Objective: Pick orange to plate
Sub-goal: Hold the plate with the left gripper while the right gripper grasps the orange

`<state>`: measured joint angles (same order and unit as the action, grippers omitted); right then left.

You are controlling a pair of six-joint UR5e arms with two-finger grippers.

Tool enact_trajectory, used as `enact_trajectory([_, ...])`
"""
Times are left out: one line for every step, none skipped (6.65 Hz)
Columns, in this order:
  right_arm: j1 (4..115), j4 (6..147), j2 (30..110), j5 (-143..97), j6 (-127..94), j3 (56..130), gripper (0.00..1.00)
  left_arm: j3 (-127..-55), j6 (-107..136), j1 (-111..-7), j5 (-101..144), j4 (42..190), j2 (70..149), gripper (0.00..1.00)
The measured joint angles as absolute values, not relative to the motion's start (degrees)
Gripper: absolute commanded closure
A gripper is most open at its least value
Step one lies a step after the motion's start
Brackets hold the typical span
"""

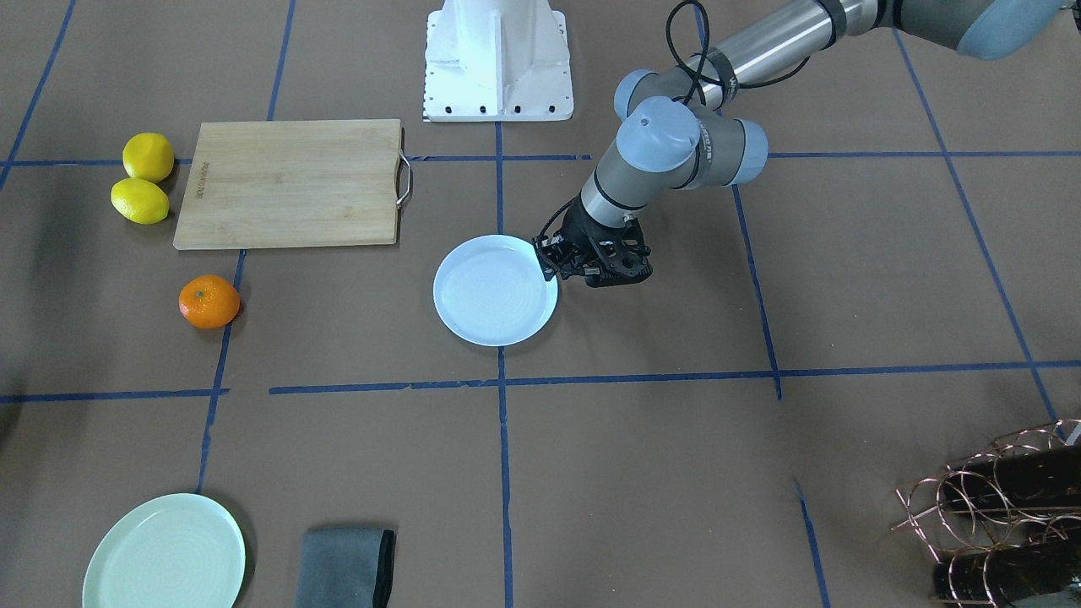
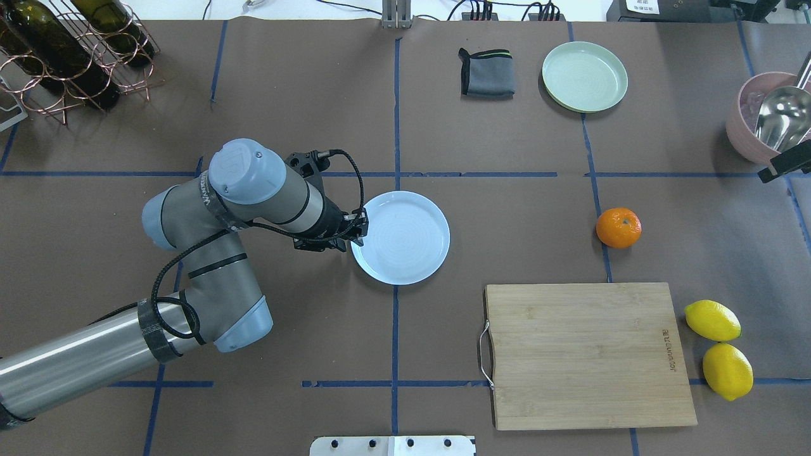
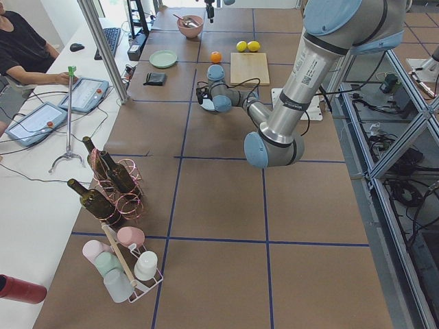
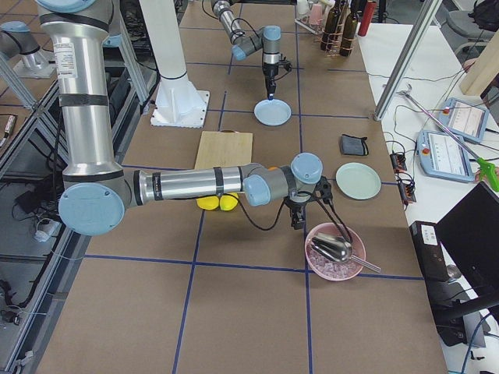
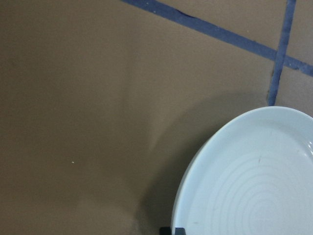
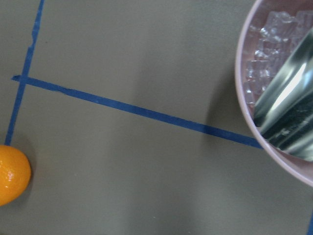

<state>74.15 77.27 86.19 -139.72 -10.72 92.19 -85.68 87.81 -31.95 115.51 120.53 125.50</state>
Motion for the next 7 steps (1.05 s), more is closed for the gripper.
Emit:
enact_trajectory([71.08,75.15,85.85,-139.02,-18.32,93.92,0.00,-87.54,87.86,-32.26,115.50,120.98,125.09,0.44])
enact_trajectory([67.00,70.08,85.75,-136.84,-29.37,96.09,0.00,-89.26,88.10,-32.50,115.49,121.24,124.58,0.44])
enact_trajectory([61.65,63.60,85.77,-132.56,-41.15,97.82,0.00,-90.08,88.41,-32.66,115.49,121.36,124.29,0.44])
enact_trajectory([56.38,59.95,85.93,-127.21,-48.03,99.19,0.00,-90.34,88.54,-32.80,115.49,121.40,124.11,0.44])
enact_trajectory([52.70,59.24,86.12,-122.75,-50.69,100.22,0.00,-90.40,88.58,-32.92,115.49,121.42,124.02,0.44])
enact_trajectory([50.71,60.08,86.10,-120.31,-51.50,100.63,0.00,-90.42,88.59,-33.00,115.49,121.44,123.97,0.44])
enact_trajectory([48.69,61.12,86.02,-118.08,-51.70,100.72,0.00,-90.44,88.59,-33.03,115.49,121.46,123.94,0.43])
